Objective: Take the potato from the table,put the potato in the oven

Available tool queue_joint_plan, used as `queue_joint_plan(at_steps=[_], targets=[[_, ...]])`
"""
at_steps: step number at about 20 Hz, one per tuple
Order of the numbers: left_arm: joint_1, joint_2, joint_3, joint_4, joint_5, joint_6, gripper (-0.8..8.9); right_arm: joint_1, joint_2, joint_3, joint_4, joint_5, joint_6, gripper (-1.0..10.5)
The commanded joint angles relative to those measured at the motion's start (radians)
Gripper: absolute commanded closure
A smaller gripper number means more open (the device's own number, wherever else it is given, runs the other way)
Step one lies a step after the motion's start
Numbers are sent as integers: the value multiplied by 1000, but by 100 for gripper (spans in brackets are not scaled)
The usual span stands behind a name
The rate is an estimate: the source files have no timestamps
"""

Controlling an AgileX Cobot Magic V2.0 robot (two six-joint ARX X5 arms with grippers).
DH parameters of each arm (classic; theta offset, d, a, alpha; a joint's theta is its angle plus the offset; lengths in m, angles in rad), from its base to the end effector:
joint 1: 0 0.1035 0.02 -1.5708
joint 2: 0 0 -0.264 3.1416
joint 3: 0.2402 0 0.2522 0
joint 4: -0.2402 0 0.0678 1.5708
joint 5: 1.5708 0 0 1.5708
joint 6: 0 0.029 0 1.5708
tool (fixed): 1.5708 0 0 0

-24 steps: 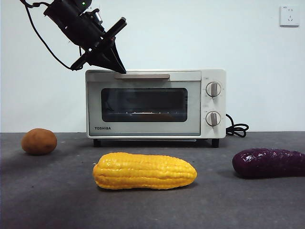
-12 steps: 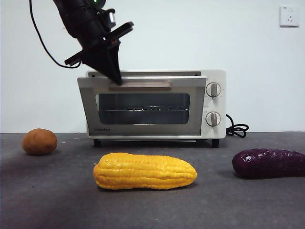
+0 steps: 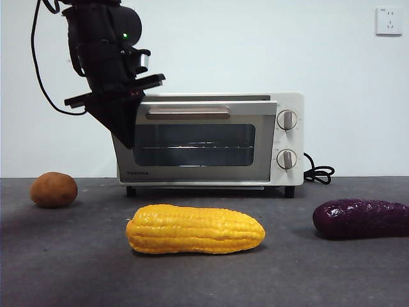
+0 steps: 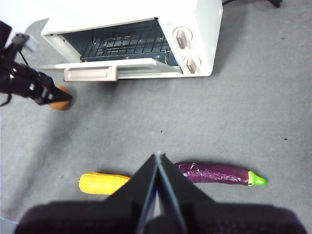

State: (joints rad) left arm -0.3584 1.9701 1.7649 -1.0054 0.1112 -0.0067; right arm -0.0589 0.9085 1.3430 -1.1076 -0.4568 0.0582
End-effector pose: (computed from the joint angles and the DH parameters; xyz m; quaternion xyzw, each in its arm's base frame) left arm 0.3816 -0.1464 0.2651 0.0675 0.5653 -0.1894 0.8000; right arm 0.1285 0.0052 0.4107 0.1111 0.3246 0.1772 0.9224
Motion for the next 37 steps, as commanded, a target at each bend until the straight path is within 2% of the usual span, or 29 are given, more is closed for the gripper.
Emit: queue_joint_plan(at_steps=[1, 5, 14, 28, 37], targets=[[-20, 13, -57, 13, -2, 6, 820, 1, -1, 3, 7, -4, -15, 950], [-40, 13, -135, 57, -6, -16, 820, 1, 0, 3, 8, -3, -18, 950], [-55, 13, -135, -4, -7, -17, 820, 1, 5, 3, 8, 1, -29, 950], [-116, 13, -135, 3, -8, -45, 820, 1, 12, 3, 8, 4, -40, 950], [-135, -30, -135, -98, -6, -34, 820, 1, 19, 3, 6, -2, -34, 950]])
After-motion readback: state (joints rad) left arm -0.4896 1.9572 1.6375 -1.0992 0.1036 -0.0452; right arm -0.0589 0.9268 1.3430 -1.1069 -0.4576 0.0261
